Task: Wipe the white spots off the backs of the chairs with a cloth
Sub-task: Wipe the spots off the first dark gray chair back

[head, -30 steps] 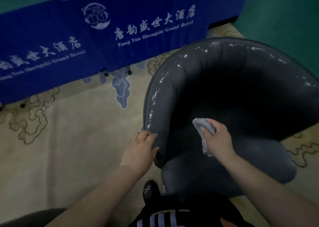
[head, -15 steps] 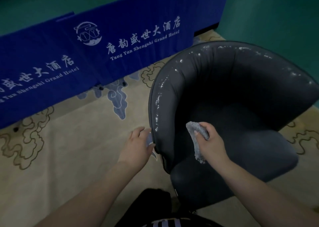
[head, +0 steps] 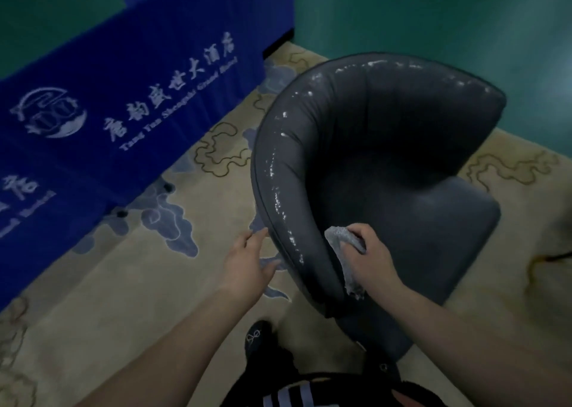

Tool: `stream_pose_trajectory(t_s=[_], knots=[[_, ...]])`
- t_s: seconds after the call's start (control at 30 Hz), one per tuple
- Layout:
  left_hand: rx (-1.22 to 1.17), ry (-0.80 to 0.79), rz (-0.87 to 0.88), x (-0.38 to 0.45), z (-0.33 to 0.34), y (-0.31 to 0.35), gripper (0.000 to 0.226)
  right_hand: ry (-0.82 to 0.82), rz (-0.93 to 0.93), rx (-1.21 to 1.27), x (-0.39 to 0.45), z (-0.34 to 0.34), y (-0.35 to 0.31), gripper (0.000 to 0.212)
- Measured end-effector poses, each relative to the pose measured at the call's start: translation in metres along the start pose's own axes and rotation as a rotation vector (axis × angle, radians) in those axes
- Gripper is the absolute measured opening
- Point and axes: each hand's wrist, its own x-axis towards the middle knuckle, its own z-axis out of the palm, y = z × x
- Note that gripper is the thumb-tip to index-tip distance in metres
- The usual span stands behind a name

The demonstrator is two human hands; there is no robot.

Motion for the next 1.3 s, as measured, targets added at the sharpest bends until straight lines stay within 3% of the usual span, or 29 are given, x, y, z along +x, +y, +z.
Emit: stream_pose_trajectory(t_s=[0.27, 0.37, 0.5, 0.7, 0.93, 1.07, 1.13, 1.3], knots=[[-0.031, -0.187, 0.128, 0.053, -0.011, -0.029, 0.07, 0.197, 0.088, 0.102, -0.017, 0.051, 0.004, 0.033], [-0.056, -0.193, 0.171, 0.058, -0.001, -0.033, 0.067, 0.235, 0.099, 0.114, -0.016, 0.057, 0.008, 0.037], [-0.129, -0.135, 0.148, 0.061, 0.009, -0.034, 0.064, 0.295, 0.087, 0.124, -0.011, 0.066, 0.02, 0.028], [-0.095, -0.006, 0.17, 0.069, 0.016, -0.03, 0.05, 0.28, 0.045, 0.097, -0.004, 0.073, 0.032, 0.02], [-0.148, -0.024, 0.158, 0.069, 0.015, -0.03, 0.046, 0.287, -0.098, 0.06, -0.01, 0.085, 0.036, 0.019], [-0.085, -0.019, 0.182, 0.072, 0.016, -0.033, 0.047, 0.195, -0.199, -0.128, 0.003, 0.103, 0.035, 0.026], [-0.064, -0.024, 0.182, 0.073, 0.016, -0.034, 0.047, 0.193, -0.179, -0.149, 0.008, 0.107, 0.038, 0.024], [-0.063, -0.036, 0.164, 0.073, 0.015, -0.032, 0.047, 0.338, 0.042, 0.09, 0.015, 0.099, 0.04, 0.013]])
